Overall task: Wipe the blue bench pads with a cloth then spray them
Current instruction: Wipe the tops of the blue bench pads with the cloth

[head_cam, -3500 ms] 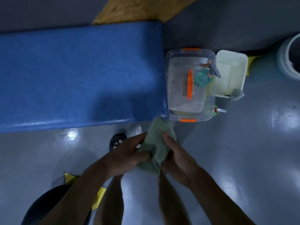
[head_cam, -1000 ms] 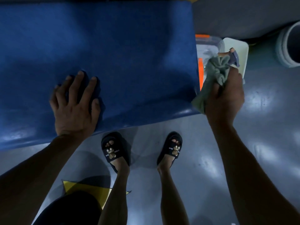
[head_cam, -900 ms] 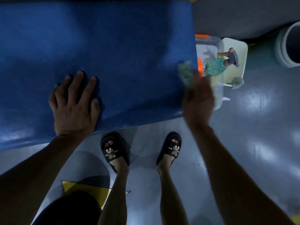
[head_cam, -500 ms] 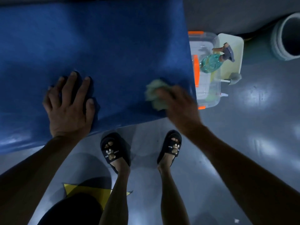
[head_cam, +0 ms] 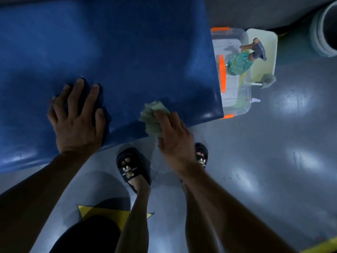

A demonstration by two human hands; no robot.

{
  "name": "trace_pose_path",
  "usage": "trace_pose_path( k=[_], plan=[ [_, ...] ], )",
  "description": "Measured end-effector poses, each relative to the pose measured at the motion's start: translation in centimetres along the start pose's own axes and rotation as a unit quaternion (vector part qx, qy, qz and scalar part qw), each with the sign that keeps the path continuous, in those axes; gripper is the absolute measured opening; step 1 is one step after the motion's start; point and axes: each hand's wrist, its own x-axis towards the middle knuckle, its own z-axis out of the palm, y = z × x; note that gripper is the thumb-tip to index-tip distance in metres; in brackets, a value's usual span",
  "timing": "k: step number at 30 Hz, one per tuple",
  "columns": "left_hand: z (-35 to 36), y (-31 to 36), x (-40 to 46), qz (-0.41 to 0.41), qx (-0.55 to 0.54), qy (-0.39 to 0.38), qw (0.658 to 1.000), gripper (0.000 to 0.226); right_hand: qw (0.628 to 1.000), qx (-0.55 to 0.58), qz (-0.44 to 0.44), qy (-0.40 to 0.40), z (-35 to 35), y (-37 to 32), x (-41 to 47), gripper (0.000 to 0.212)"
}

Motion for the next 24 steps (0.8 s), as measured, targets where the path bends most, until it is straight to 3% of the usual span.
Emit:
trace_pose_path(
  k=[2,5,9,13,17,20,22,24],
  plan=[
    [0.0,0.2,0.1,0.006,0.0,0.0,1.0,0.057,0.999,-0.034,-0.005,0.014,-2.5,5.2,0.0,0.053],
    [0.1,0.0,0.0,0.003,0.003,0.003,1.0,0.057,0.985,-0.001,0.146,0.093,-5.8,10.4,0.9,0.042],
    [0.1,0.1,0.1,0.003,0.005,0.007,1.0,0.056,0.931,0.038,0.307,0.193,-8.0,14.7,2.0,0.034],
    [0.2,0.1,0.1,0.011,0.001,0.014,1.0,0.056,0.934,0.1,0.32,0.125,-6.6,14.3,2.2,0.028],
    [0.4,-0.1,-0.1,0.015,0.013,0.025,0.999,0.056,0.916,0.023,0.335,0.218,-3.9,9.6,4.4,0.036],
    [0.3,-0.1,0.2,0.015,0.021,0.016,1.0,0.056,0.957,0.009,0.183,0.225,-0.3,2.7,5.9,0.045],
    [0.2,-0.1,0.1,0.013,0.019,0.007,1.0,0.058,0.988,-0.032,0.062,0.138,2.8,-3.1,5.8,0.045],
    [0.1,-0.4,0.1,0.02,0.011,-0.005,1.0,0.064,0.994,-0.066,-0.073,0.05,4.0,-6.7,5.5,0.036]
  ],
)
